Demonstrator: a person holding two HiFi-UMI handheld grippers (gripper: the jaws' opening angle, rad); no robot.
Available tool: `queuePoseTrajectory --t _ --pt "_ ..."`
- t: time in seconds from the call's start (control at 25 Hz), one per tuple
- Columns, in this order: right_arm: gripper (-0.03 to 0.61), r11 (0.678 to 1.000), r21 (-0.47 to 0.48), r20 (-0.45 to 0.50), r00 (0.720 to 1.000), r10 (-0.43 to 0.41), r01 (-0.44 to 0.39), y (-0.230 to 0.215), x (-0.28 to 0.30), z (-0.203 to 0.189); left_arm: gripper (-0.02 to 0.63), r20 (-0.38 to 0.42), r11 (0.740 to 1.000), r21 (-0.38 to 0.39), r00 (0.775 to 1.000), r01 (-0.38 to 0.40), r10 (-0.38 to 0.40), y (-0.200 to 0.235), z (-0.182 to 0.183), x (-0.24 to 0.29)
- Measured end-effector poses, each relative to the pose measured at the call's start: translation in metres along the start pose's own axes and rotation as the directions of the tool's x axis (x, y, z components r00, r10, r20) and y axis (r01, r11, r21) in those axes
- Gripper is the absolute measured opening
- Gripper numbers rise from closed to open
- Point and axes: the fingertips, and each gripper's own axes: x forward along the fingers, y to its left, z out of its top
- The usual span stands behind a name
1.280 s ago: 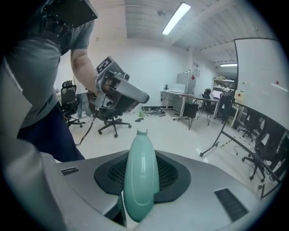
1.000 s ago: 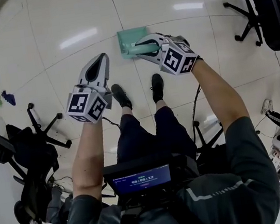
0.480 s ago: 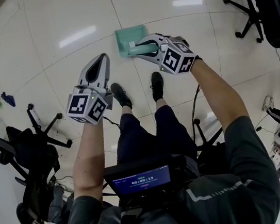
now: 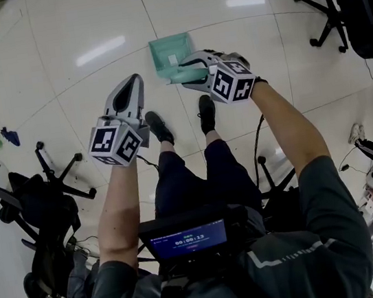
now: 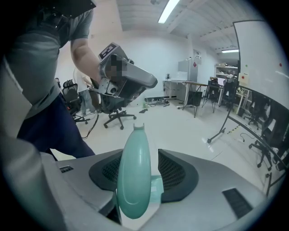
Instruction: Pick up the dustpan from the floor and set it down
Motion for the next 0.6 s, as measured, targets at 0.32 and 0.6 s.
queuePoseTrajectory --t 0.32,0.6 --pt "0.255 0.999 0.005 -0.064 0.997 0.05 -0.05 0.036 -0.001 -0.024 0.026 -0.002 1.0 0.011 1.0 0.013 -0.013 -0.015 -0.003 0.001" --pt "0.278 0.996 0.081 -0.101 0.993 0.055 -0.047 0.055 -0.007 -0.048 0.026 -0.012 1.0 0.016 1.0 0.02 -0.02 -0.029 -0.003 -0.001"
